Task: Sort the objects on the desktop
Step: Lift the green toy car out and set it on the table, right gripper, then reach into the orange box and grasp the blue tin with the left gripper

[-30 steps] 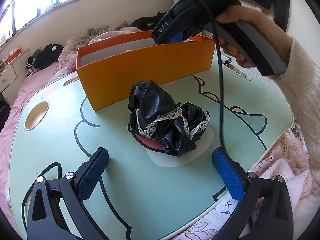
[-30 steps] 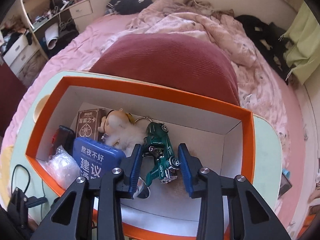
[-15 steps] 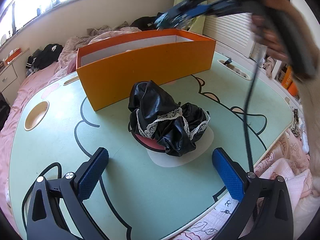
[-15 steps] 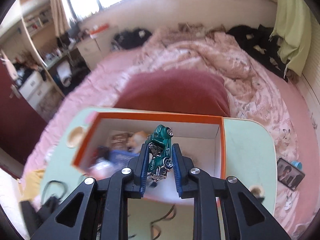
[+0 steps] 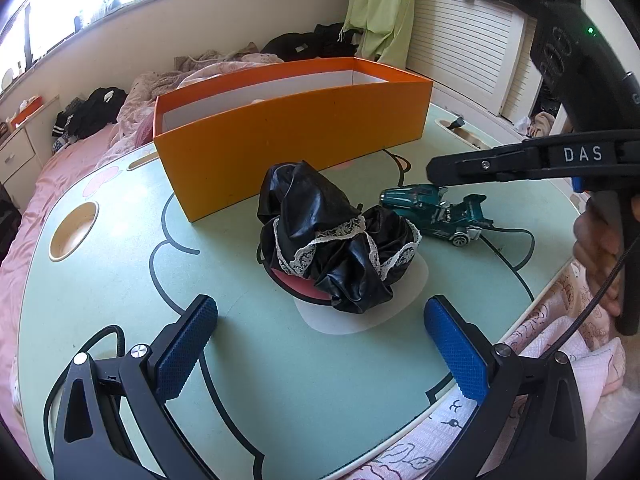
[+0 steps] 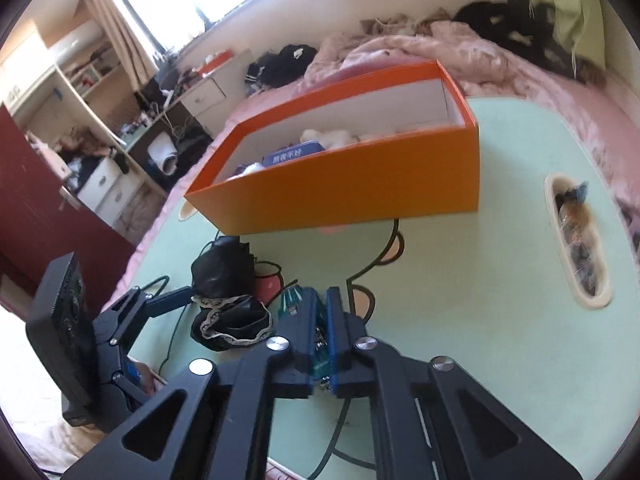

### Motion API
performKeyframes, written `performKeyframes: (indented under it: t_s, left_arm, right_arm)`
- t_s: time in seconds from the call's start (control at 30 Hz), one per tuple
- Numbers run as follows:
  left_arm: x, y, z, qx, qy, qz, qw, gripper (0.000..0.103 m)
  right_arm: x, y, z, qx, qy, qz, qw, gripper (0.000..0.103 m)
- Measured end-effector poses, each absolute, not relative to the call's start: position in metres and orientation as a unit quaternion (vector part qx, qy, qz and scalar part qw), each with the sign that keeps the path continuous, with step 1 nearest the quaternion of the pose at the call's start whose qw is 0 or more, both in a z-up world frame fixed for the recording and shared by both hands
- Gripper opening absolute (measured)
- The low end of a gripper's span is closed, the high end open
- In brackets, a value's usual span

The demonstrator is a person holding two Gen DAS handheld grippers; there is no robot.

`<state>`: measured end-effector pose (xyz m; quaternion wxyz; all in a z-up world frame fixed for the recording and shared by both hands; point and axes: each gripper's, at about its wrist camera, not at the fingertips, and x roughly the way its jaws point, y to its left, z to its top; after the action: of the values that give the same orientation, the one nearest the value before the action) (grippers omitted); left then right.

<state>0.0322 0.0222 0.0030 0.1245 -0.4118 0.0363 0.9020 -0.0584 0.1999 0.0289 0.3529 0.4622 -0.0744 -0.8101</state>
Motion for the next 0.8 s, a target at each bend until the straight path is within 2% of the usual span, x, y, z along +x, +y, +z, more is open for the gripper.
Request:
performKeyframes:
  t_s: [0.1,0.17,0.23,0.3,0.37,0.53,0.7,0.8]
  left_arm:
    - [0.033,0.022,0.003,-0.412,0.036,0.902,0.124,0.103]
    - [0.033,0.022,0.003,-0.412,0.036,0.902,0.124,0.103]
    - [0.033,0.022,0.003,-0.412,0.036,0.902,0.124,0.103]
    - [0.033,0.022,0.003,-0.412,0.036,0.902,0.125,0.103]
    - [0.033,0.022,0.003,-0.412,0.036,0.902,0.124,0.103]
    - [0.033,0.022,0.003,-0.412,0.037,0.902,0.124,0.103]
    - [0.035,0.022,0.004,-0.411,0.036,0.903,0.122,0.103]
    - [0.037,0.021,0.005,-0.41,0.034,0.904,0.115,0.103]
  right_arm:
    - [-0.056,0.205,0.029,0.451,-0.068,-0.823,0.339,0.022]
    - [-0.05,0.212,0.03,0.436,-0.072,-0.833,0.333,0.022]
    - [-0.037,0.222,0.033,0.418,-0.081,-0.843,0.329,0.028]
    - [-0.021,0.225,0.037,0.406,-0.069,-0.851,0.327,0.052]
    - [-0.006,0.223,0.036,0.401,-0.035,-0.858,0.32,0.064]
    - [0.011,0.215,0.019,0.399,0.035,-0.871,0.283,0.066]
    - [0.021,0.199,0.001,0.363,0.104,-0.895,0.238,0.093]
    - [0.022,0.198,-0.005,0.357,0.107,-0.896,0.242,0.102]
